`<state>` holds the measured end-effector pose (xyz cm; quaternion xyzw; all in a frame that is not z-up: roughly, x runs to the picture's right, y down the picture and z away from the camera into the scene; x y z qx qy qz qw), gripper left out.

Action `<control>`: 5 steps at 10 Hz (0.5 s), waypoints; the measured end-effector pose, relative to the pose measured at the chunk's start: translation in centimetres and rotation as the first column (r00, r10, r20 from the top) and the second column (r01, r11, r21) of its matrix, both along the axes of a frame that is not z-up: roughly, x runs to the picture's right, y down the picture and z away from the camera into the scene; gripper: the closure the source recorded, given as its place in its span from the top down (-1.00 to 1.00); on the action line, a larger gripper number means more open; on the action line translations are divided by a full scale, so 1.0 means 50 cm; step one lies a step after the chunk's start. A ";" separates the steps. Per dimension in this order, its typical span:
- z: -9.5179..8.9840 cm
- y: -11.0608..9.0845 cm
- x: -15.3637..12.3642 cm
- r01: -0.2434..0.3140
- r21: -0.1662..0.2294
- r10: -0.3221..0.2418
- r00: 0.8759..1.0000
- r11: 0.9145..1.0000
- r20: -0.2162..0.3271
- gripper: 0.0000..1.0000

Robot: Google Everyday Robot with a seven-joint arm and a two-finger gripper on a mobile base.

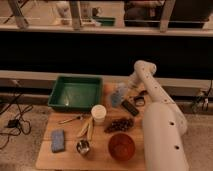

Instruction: Wipe table surface with towel

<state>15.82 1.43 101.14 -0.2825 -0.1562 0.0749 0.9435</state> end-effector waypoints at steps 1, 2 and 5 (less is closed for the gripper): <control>0.000 0.001 0.000 0.002 -0.002 -0.002 1.000 1.000 0.004 -0.20; 0.000 0.001 -0.002 0.004 -0.003 -0.004 1.000 1.000 0.007 -0.45; 0.001 0.003 -0.003 0.013 -0.008 -0.013 1.000 1.000 0.013 -0.95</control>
